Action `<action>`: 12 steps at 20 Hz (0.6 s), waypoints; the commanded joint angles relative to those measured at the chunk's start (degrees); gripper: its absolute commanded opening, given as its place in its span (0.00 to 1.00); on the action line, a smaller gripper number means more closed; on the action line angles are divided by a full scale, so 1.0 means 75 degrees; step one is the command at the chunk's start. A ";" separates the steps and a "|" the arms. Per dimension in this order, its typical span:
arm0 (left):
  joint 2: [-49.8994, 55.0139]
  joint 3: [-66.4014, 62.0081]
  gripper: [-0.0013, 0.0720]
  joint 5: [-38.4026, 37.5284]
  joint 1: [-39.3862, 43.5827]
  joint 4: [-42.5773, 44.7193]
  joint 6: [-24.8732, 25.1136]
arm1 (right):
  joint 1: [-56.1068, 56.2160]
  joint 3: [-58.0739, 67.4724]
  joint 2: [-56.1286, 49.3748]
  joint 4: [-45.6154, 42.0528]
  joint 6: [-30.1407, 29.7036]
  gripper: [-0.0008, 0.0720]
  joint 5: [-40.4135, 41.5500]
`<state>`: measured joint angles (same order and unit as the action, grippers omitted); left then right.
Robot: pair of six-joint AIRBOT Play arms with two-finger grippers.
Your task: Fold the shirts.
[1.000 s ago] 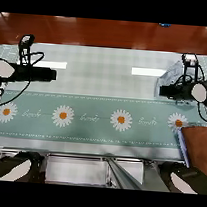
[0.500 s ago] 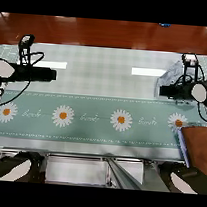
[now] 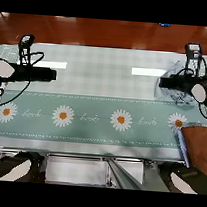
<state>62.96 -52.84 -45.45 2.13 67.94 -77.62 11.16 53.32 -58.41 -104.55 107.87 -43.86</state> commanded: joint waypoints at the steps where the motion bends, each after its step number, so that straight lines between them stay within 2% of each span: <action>1: 0.0006 0.0000 0.07 0.0017 0.0003 0.0000 0.0003 | 0.0003 0.0009 0.0003 0.0000 0.0003 0.04 0.1556; 3: 0.0006 0.0000 0.08 0.0530 0.0003 0.0000 0.0000 | 0.0003 0.0009 0.0009 0.0210 0.0012 0.04 0.2349; 4: 0.0006 -0.0017 0.19 0.0825 0.0003 0.0003 0.0000 | 0.0003 0.0009 0.0009 0.0256 0.0009 0.04 0.3005; 5: 0.0006 -0.0035 0.56 0.1157 0.0003 0.0003 0.0000 | -0.0006 0.0017 0.0032 0.0262 0.0032 0.18 0.3547; 6: 0.0000 -0.0096 0.71 0.1349 -0.0061 0.0105 -0.0006 | -0.0102 0.0099 0.0061 0.0239 0.0306 0.59 0.3858; 7: -0.0003 -0.0213 0.71 0.1346 -0.0198 0.0207 -0.0012 | -0.0353 0.0245 0.0064 0.0143 0.0353 0.59 0.3800; 8: -0.0012 -0.0321 0.71 0.1256 -0.0408 0.0204 -0.0079 | -0.0761 0.0434 0.0064 -0.0067 0.0353 0.59 0.3252; 10: -0.0017 -0.0364 0.71 0.1099 -0.0886 0.0204 -0.0478 | -0.1920 0.0548 -0.0029 -0.0510 0.0356 0.59 0.1673; 12: -0.0009 -0.0303 0.71 0.0863 -0.1218 0.0198 -0.0627 | -0.3200 0.0548 -0.0507 -0.0291 0.0335 0.59 0.0294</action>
<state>62.89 -54.94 -37.82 -3.66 69.19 -80.09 -2.39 56.60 -59.55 -106.24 110.04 -29.54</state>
